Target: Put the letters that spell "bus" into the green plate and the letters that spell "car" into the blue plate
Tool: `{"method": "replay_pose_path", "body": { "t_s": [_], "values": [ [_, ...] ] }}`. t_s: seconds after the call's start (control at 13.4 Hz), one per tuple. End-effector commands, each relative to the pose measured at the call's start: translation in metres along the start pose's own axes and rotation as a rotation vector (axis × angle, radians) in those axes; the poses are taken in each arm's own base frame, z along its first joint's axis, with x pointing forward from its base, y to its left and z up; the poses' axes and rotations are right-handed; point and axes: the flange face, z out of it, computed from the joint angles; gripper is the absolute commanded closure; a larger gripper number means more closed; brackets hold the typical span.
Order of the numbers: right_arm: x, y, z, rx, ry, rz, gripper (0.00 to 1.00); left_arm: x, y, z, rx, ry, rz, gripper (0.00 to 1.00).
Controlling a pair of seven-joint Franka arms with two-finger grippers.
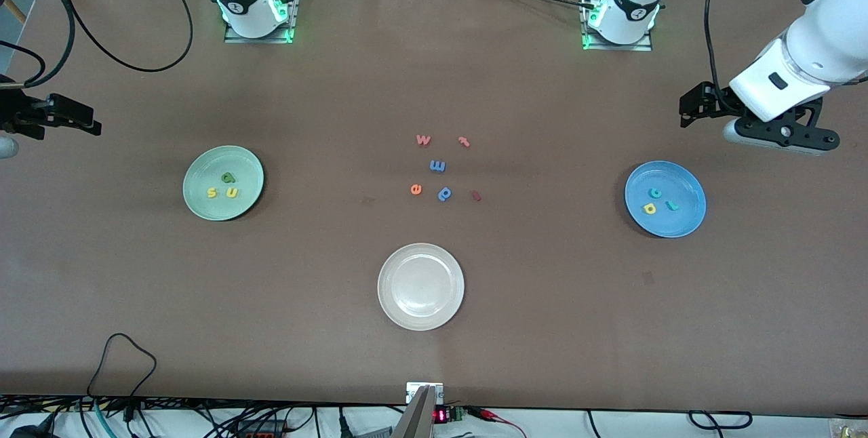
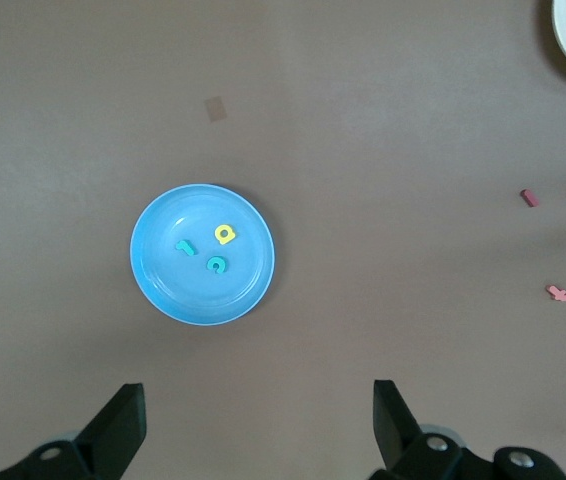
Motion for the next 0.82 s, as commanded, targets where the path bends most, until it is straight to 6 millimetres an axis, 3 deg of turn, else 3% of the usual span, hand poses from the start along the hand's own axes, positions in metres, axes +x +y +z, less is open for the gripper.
{"method": "replay_pose_path", "body": {
  "t_s": [0.0, 0.52, 0.75],
  "values": [
    [-0.0019, -0.0020, -0.0067, -0.013, -0.009, 0.013, 0.00, 0.0024, 0.0013, -0.0068, 0.019, 0.000, 0.003, 0.00],
    [-0.0030, 0.0030, -0.0074, -0.035, -0.013, 0.022, 0.00, 0.0027, 0.0023, -0.0066, 0.018, -0.002, 0.002, 0.00],
    [-0.0047, 0.0010, -0.0063, -0.040, -0.040, 0.104, 0.00, 0.0026, -0.0013, -0.0065, 0.019, -0.002, -0.002, 0.00]
  ]
}}
